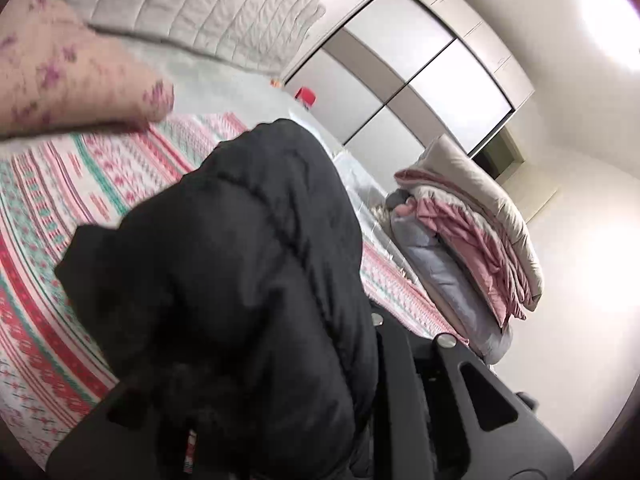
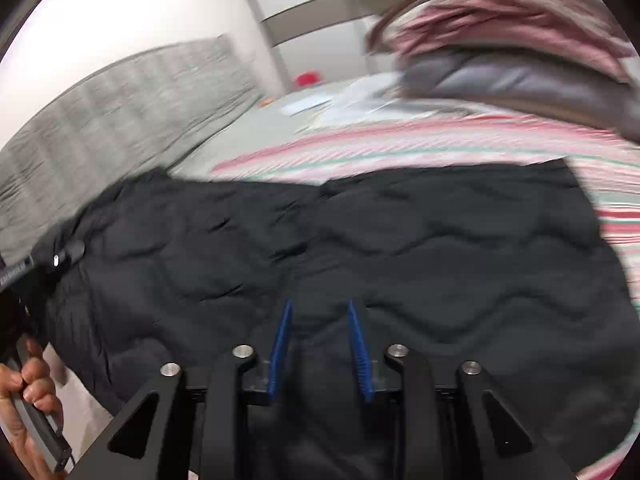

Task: Fold large clothes

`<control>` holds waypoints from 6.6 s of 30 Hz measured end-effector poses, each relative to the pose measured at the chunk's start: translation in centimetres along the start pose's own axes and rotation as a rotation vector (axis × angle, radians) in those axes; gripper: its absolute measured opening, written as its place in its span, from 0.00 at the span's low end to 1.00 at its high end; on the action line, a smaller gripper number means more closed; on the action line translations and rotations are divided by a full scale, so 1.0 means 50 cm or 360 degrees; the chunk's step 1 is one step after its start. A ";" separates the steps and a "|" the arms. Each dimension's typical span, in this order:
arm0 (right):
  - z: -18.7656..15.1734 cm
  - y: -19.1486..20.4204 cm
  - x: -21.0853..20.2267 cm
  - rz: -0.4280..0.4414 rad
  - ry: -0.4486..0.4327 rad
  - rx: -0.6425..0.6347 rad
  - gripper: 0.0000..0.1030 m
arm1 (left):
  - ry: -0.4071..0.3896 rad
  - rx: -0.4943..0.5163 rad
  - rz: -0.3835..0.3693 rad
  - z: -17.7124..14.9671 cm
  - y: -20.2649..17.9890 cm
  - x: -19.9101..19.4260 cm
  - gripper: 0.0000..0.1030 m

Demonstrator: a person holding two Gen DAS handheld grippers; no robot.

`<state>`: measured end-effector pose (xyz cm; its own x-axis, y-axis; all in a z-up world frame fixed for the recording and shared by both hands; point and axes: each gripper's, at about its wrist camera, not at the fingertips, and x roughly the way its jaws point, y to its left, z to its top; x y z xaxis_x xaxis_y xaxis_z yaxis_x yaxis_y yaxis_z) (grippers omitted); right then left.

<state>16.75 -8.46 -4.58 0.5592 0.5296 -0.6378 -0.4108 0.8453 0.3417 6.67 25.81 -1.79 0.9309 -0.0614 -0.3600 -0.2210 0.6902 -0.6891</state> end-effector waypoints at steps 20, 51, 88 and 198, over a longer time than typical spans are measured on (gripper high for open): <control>0.039 -0.072 0.049 0.0673 0.0197 0.0568 0.27 | 0.0151 0.0751 -0.0282 -0.162 -0.305 0.092 0.32; 0.035 -0.344 -0.007 0.0541 0.0039 0.0762 0.11 | 0.0767 0.1707 -0.0925 -0.310 -0.380 0.023 0.77; 0.048 -0.249 -0.196 0.0101 -0.0231 0.0352 0.16 | 0.0676 0.1417 -0.0630 -0.331 -0.405 0.132 0.79; -0.130 -0.665 -0.440 -0.1048 -0.0225 0.0992 0.69 | 0.1022 0.1500 -0.0076 -0.570 -0.662 0.365 0.93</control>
<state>13.43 -48.68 -6.43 0.6422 -0.1037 -0.7595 0.4619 0.8431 0.2755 22.67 -18.70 -3.47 0.5518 -0.2723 -0.7883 0.3692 0.9273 -0.0619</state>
